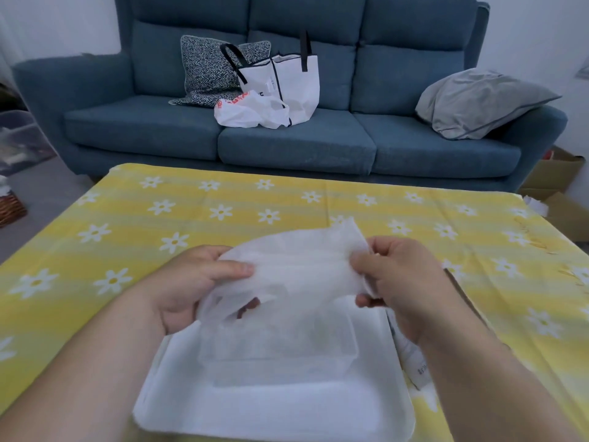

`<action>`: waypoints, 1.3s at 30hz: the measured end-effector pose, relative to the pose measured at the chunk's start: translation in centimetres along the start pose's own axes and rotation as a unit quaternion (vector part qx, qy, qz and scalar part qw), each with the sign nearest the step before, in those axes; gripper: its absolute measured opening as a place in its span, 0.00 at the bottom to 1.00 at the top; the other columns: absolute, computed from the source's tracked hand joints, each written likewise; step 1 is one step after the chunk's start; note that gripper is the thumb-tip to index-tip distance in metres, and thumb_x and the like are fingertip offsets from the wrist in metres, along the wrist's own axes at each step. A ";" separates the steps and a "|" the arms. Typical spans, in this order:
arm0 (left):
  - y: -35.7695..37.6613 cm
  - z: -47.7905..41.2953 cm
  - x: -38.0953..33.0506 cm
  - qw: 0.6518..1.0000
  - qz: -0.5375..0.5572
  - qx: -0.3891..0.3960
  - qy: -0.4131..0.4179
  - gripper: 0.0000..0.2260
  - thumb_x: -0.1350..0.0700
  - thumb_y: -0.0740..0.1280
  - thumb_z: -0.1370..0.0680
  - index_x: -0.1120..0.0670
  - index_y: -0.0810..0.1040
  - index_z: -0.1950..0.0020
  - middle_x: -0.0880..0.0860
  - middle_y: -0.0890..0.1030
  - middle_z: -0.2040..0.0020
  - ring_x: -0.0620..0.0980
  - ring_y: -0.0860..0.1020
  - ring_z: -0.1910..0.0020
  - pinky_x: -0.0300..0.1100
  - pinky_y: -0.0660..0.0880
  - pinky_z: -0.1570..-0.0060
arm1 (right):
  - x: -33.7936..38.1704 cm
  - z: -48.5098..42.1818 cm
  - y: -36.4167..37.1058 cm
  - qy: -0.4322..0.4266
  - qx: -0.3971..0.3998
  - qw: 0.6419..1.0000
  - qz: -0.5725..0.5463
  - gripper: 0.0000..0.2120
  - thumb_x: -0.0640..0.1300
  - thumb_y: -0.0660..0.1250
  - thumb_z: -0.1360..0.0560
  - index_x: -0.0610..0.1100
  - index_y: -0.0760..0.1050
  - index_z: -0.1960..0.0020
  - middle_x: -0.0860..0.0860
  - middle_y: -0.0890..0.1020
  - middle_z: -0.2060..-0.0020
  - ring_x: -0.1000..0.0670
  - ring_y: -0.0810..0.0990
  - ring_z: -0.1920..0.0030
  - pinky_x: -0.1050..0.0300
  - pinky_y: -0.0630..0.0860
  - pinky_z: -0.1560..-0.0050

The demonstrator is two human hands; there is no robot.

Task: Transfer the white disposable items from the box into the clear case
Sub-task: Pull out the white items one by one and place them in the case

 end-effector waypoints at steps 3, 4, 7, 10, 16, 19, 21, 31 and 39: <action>-0.6 -0.3 0.8 0.993 -0.107 -0.035 -0.029 0.08 0.67 0.69 0.24 0.64 0.81 0.45 0.66 0.85 0.56 0.60 0.82 0.66 0.49 0.80 0.63 | -2.3 -0.7 1.2 0.036 0.012 0.994 0.101 0.06 0.31 0.63 0.28 0.35 0.75 0.63 0.44 0.76 0.77 0.46 0.80 0.78 0.54 0.71 0.69; -0.5 -0.5 1.1 0.988 -0.145 -0.044 -0.035 0.08 0.67 0.70 0.25 0.64 0.81 0.46 0.66 0.85 0.55 0.61 0.84 0.63 0.53 0.81 0.59 | -2.8 -0.8 1.6 0.044 0.022 0.989 0.138 0.06 0.32 0.62 0.29 0.38 0.74 0.63 0.46 0.78 0.78 0.45 0.83 0.76 0.54 0.72 0.69; -0.1 -1.1 1.8 0.961 -0.264 -0.070 -0.053 0.08 0.63 0.75 0.30 0.58 0.84 0.51 0.59 0.87 0.56 0.60 0.86 0.57 0.58 0.83 0.54 | -3.4 -0.6 2.8 0.052 0.066 0.963 0.258 0.05 0.36 0.61 0.31 0.35 0.74 0.59 0.45 0.84 0.75 0.40 0.86 0.67 0.43 0.81 0.64; 0.5 -1.7 2.0 0.924 -0.370 -0.085 -0.053 0.07 0.61 0.71 0.32 0.57 0.84 0.56 0.56 0.87 0.58 0.57 0.86 0.57 0.49 0.83 0.59 | -3.2 -0.3 3.5 0.046 0.102 0.940 0.321 0.07 0.38 0.63 0.32 0.33 0.74 0.60 0.43 0.84 0.73 0.39 0.86 0.66 0.42 0.83 0.61; 2.1 -2.8 3.1 0.832 -0.545 -0.059 -0.087 0.12 0.65 0.63 0.26 0.58 0.81 0.46 0.54 0.79 0.60 0.53 0.77 0.65 0.37 0.69 0.70 | -1.6 0.1 3.2 -0.012 0.041 0.850 0.525 0.08 0.49 0.67 0.27 0.47 0.77 0.51 0.51 0.83 0.55 0.48 0.83 0.54 0.57 0.75 0.59; 2.5 -3.0 3.1 0.784 -0.612 -0.054 -0.091 0.13 0.64 0.60 0.23 0.57 0.76 0.39 0.53 0.78 0.53 0.50 0.74 0.64 0.37 0.67 0.71 | 0.1 0.6 3.5 -0.064 -0.005 0.857 0.511 0.11 0.50 0.65 0.25 0.52 0.78 0.44 0.54 0.83 0.49 0.48 0.80 0.46 0.57 0.73 0.53; 3.0 -3.1 3.3 0.753 -0.651 -0.062 -0.078 0.08 0.64 0.60 0.23 0.55 0.76 0.48 0.53 0.79 0.53 0.52 0.74 0.58 0.39 0.70 0.64 | -0.2 1.1 5.0 -0.076 0.037 0.874 0.478 0.10 0.47 0.63 0.24 0.51 0.80 0.46 0.53 0.83 0.50 0.49 0.80 0.47 0.57 0.75 0.51; 3.9 -0.9 -0.9 0.690 -0.703 -0.168 0.044 0.10 0.64 0.63 0.26 0.52 0.79 0.52 0.48 0.78 0.54 0.52 0.80 0.49 0.42 0.76 0.57 | -5.9 1.3 9.1 0.007 0.263 0.816 0.514 0.11 0.41 0.56 0.19 0.42 0.74 0.40 0.46 0.75 0.44 0.45 0.73 0.38 0.54 0.70 0.45; 4.7 -2.6 4.4 0.664 -0.742 0.004 -0.092 0.16 0.60 0.64 0.21 0.53 0.75 0.34 0.53 0.79 0.37 0.52 0.79 0.41 0.39 0.73 0.51 | -4.5 1.4 7.9 -0.022 0.231 0.870 0.435 0.20 0.47 0.60 0.20 0.48 0.70 0.28 0.50 0.72 0.31 0.50 0.72 0.33 0.57 0.70 0.38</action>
Point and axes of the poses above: each hand's wrist, its own z-axis away from the middle knuckle, its own y-axis out of the palm, x = y × z, the point moved 5 cm from there along -z, towards the middle knuckle
